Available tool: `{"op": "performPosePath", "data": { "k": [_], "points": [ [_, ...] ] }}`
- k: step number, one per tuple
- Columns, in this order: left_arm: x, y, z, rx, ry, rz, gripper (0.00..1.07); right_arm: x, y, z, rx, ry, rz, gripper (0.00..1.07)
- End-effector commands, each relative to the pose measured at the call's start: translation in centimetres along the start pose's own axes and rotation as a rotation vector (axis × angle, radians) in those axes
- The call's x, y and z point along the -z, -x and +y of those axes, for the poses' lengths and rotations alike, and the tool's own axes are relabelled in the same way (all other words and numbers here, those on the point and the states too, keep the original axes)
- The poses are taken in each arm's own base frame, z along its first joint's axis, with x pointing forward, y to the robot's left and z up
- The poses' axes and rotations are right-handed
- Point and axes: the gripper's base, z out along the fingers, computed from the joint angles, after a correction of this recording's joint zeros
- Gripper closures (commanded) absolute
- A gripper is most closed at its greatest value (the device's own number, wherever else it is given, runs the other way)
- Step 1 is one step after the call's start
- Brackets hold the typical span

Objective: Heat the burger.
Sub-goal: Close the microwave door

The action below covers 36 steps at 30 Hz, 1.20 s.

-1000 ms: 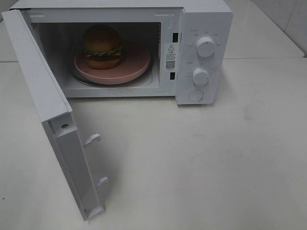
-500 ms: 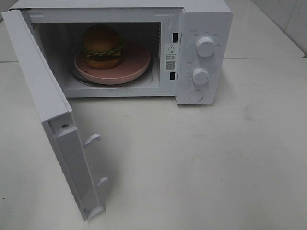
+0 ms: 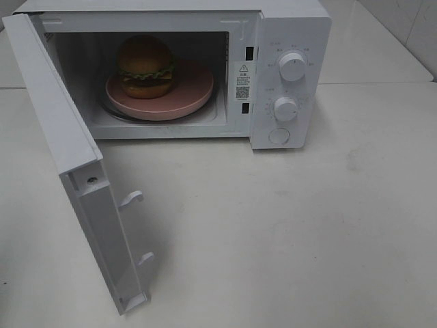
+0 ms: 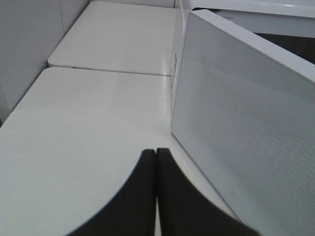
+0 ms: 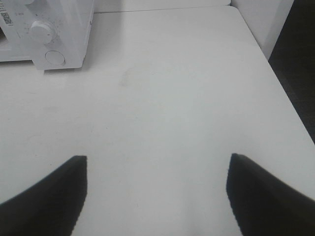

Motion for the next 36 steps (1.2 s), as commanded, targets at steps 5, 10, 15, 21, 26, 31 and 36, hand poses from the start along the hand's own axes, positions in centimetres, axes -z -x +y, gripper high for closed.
{"op": "performPosePath", "data": {
  "k": [5, 10, 15, 21, 26, 31, 36],
  "points": [
    [-1.8, -0.2, 1.0, 0.026, 0.066, -0.185, 1.07, 0.3, -0.2, 0.0, -0.01, -0.002, -0.026, 0.32],
    [-3.4, -0.6, 1.6, 0.03, 0.109, -0.204, 1.07, 0.3, -0.2, 0.0, -0.012, -0.002, -0.026, 0.32],
    [-5.0, -0.9, 2.2, 0.024, 0.151, -0.21, 1.07, 0.3, -0.2, 0.0, -0.012, -0.002, -0.026, 0.32],
    [-6.6, -0.6, 2.5, -0.042, 0.174, -0.235, 1.07, 0.3, -0.2, 0.0, -0.011, -0.002, -0.026, 0.32],
    [-8.0, -1.1, 2.1, -0.075, 0.129, -0.185, 1.07, 0.3, -0.2, 0.0, -0.011, -0.002, -0.026, 0.32],
    [-9.2, -1.6, 1.1, -0.137, 0.046, -0.146, 1.07, 0.3, -0.2, 0.0, -0.011, -0.002, -0.026, 0.32],
    [-10.8, -2.7, -0.2, -0.163, -0.048, -0.09, 1.07, 0.3, -0.2, 0.0, -0.011, -0.002, -0.026, 0.32]
  ]
}}
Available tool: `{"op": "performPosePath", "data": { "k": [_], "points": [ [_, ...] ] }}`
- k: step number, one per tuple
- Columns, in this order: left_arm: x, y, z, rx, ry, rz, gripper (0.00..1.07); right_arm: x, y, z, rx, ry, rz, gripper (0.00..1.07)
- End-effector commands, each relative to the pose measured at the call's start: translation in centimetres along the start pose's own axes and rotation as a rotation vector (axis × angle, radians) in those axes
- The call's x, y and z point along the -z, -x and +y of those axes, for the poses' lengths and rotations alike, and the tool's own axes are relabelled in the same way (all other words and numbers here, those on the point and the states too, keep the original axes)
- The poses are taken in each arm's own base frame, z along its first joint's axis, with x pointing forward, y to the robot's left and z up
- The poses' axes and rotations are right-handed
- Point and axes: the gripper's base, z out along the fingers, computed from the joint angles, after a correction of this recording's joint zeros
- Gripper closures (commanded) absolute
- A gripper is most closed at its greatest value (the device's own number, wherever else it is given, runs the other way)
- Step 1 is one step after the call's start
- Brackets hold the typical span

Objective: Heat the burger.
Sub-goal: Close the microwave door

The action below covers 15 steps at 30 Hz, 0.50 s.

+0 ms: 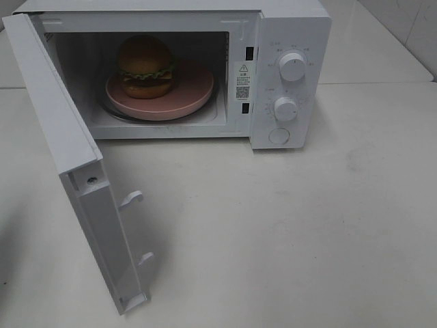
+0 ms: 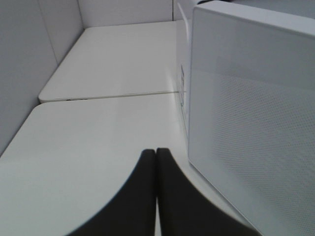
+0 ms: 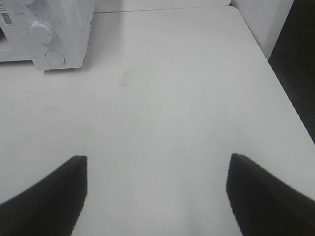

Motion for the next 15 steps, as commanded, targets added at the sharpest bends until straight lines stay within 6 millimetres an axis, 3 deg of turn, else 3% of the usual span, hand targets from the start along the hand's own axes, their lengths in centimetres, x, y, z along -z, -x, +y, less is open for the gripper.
{"op": "performPosePath", "data": {
  "k": [1, 15],
  "points": [
    [-0.4, 0.0, -0.5, -0.002, -0.033, -0.019, 1.07, 0.3, -0.2, 0.0, -0.011, -0.002, -0.026, 0.32],
    [-2.4, -1.8, -5.6, -0.073, -0.357, 0.002, 1.07, 0.3, -0.2, 0.0, -0.012, -0.002, -0.026, 0.32]
  ]
}}
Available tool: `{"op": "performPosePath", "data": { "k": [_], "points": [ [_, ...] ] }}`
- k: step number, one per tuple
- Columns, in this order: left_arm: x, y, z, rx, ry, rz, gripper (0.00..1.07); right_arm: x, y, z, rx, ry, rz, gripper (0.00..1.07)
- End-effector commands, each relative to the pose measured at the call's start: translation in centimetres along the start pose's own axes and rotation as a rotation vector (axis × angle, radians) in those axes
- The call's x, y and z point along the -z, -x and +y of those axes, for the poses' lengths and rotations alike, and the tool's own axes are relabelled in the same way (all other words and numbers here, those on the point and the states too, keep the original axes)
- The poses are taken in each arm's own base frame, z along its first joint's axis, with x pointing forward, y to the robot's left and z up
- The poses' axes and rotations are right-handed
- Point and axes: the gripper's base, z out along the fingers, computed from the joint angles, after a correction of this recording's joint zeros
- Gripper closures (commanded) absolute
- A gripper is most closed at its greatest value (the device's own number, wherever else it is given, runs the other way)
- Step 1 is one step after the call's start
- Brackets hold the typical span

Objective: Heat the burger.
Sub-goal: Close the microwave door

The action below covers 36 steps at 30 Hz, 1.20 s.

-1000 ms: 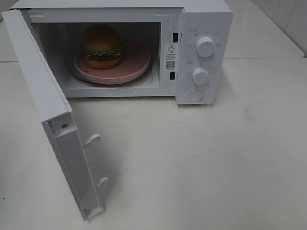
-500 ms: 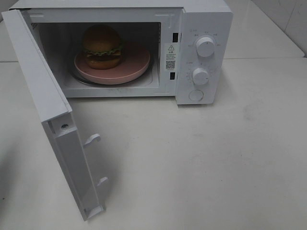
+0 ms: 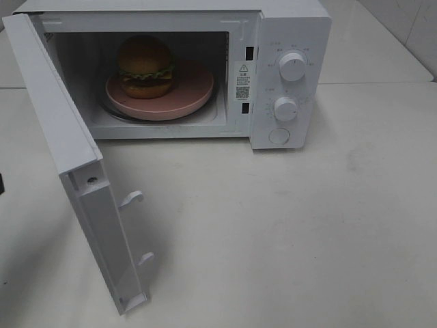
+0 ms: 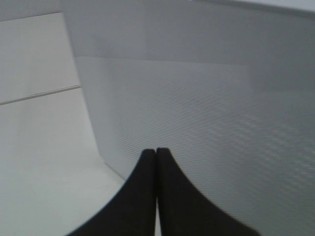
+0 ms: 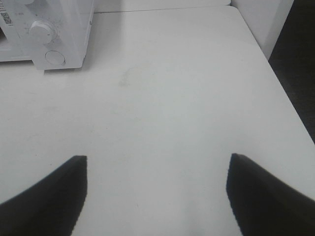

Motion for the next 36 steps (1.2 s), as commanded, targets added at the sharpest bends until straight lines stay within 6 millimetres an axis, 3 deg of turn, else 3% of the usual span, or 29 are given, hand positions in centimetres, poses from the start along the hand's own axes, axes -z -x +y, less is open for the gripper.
{"op": "performPosePath", "data": {
  "k": [1, 10, 21, 36],
  "points": [
    [-0.7, -0.2, -1.6, -0.029, -0.134, -0.032, 1.07, 0.3, -0.2, 0.0, -0.012, -0.002, -0.026, 0.32],
    [-2.0, -0.7, -3.3, 0.015, -0.311, -0.116, 1.07, 0.3, -0.2, 0.0, -0.012, -0.002, -0.026, 0.32],
    [-4.4, -1.0, -5.5, 0.061, -0.288, -0.131, 1.07, 0.3, -0.2, 0.0, -0.012, -0.002, -0.026, 0.32],
    [-8.6, -0.7, -11.1, 0.139, -0.169, -0.159, 1.07, 0.3, -0.2, 0.0, -0.011, -0.002, -0.026, 0.32]
  ]
}}
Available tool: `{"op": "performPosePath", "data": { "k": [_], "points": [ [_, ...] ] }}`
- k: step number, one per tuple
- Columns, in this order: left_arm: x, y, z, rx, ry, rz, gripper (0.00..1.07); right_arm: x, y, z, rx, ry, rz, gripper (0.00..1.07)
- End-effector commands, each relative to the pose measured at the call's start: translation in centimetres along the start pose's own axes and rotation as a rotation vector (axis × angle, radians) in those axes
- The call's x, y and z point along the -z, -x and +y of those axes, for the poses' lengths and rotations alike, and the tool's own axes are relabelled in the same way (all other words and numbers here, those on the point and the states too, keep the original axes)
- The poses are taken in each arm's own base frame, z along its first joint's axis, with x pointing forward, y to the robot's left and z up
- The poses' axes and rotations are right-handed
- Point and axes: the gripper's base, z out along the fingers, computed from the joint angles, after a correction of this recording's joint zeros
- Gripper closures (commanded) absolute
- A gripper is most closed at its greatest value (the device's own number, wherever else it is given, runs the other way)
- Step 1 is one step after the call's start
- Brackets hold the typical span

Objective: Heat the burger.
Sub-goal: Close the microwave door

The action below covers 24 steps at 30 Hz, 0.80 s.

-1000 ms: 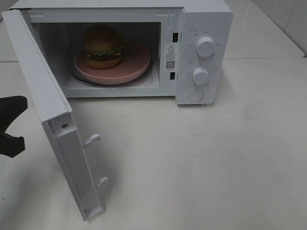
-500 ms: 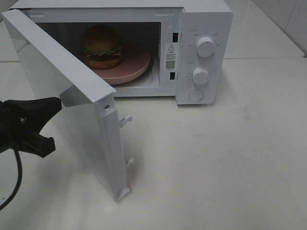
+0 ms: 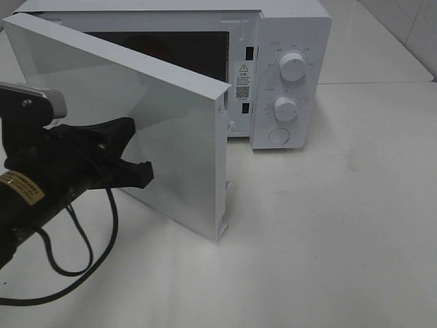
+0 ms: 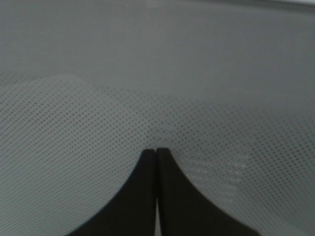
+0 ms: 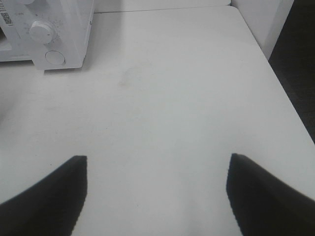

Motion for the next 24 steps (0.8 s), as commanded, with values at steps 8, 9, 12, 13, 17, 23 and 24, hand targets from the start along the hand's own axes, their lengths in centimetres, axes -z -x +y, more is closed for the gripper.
{"op": "performPosePath", "data": {
  "k": [8, 9, 12, 13, 17, 23, 24],
  "points": [
    [-4.2, 0.9, -2.0, 0.039, 0.007, 0.017, 1.07, 0.3, -0.2, 0.0, -0.012, -0.002, -0.026, 0.32],
    [-5.0, 1.5, -2.2, 0.019, 0.013, 0.019, 1.07, 0.3, -0.2, 0.0, -0.012, -0.002, -0.026, 0.32],
    [-5.4, 1.8, -2.4, 0.009, 0.018, 0.02, 1.07, 0.3, -0.2, 0.0, -0.012, -0.002, -0.026, 0.32],
    [-6.1, 2.4, -2.6, -0.003, 0.025, 0.026, 1.07, 0.3, -0.2, 0.0, -0.012, -0.002, -0.026, 0.32],
    [-7.6, 3.1, -3.1, -0.016, 0.042, 0.047, 1.07, 0.3, -0.2, 0.0, -0.012, -0.002, -0.026, 0.32],
    [-9.8, 2.9, -3.7, -0.018, 0.05, 0.06, 1.07, 0.3, -0.2, 0.0, -0.012, -0.002, -0.026, 0.32],
    [-9.8, 2.9, -3.7, -0.018, 0.05, 0.06, 1.07, 0.3, -0.2, 0.0, -0.012, -0.002, -0.026, 0.32]
  ]
}}
